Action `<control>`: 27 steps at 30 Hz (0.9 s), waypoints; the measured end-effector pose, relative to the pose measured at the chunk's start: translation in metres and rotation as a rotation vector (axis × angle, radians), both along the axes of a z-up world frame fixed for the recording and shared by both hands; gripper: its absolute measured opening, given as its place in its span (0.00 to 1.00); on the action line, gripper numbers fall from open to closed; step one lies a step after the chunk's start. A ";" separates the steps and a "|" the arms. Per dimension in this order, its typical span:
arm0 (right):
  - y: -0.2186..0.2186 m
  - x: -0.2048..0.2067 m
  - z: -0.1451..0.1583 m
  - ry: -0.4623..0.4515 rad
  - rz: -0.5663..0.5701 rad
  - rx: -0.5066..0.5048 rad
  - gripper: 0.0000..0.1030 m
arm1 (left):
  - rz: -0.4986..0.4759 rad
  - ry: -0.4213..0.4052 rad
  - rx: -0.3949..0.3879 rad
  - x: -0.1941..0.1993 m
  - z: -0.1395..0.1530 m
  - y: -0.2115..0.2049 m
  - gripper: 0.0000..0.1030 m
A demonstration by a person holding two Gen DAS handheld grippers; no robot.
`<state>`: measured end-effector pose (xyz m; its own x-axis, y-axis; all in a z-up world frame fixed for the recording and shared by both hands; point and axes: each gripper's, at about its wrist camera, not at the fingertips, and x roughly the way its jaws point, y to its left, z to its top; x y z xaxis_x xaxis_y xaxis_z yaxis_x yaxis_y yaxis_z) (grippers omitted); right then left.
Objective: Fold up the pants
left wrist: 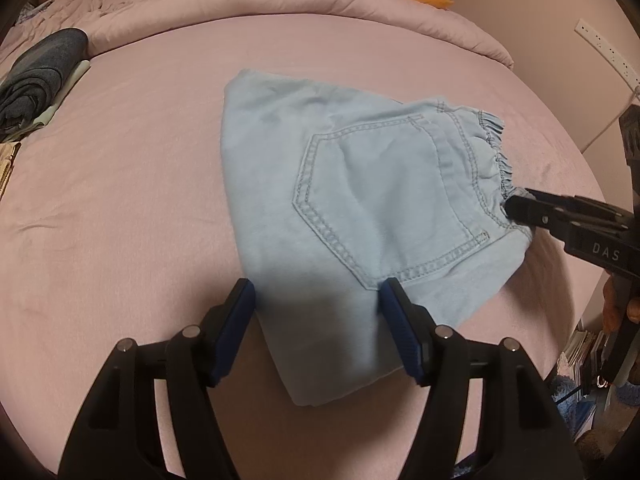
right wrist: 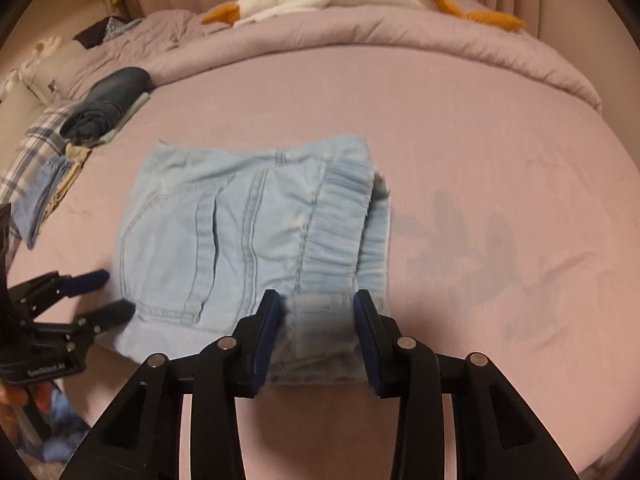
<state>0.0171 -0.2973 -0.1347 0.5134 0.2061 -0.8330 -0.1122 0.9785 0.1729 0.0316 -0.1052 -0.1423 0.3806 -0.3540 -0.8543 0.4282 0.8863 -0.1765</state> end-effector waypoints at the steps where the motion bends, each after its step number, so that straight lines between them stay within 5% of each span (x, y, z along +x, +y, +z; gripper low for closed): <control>1: -0.002 -0.001 0.000 0.001 -0.001 0.010 0.37 | 0.001 0.002 -0.002 0.001 -0.001 0.000 0.65; 13: -0.014 -0.011 0.007 0.039 -0.035 0.090 0.37 | 0.010 0.012 -0.007 0.001 -0.002 0.001 0.68; 20: -0.029 -0.013 0.021 -0.023 -0.098 0.194 0.37 | 0.011 0.016 -0.005 0.001 -0.003 0.000 0.68; 27: -0.028 -0.007 -0.007 0.053 -0.130 0.199 0.39 | 0.013 0.031 -0.021 0.003 -0.002 0.002 0.69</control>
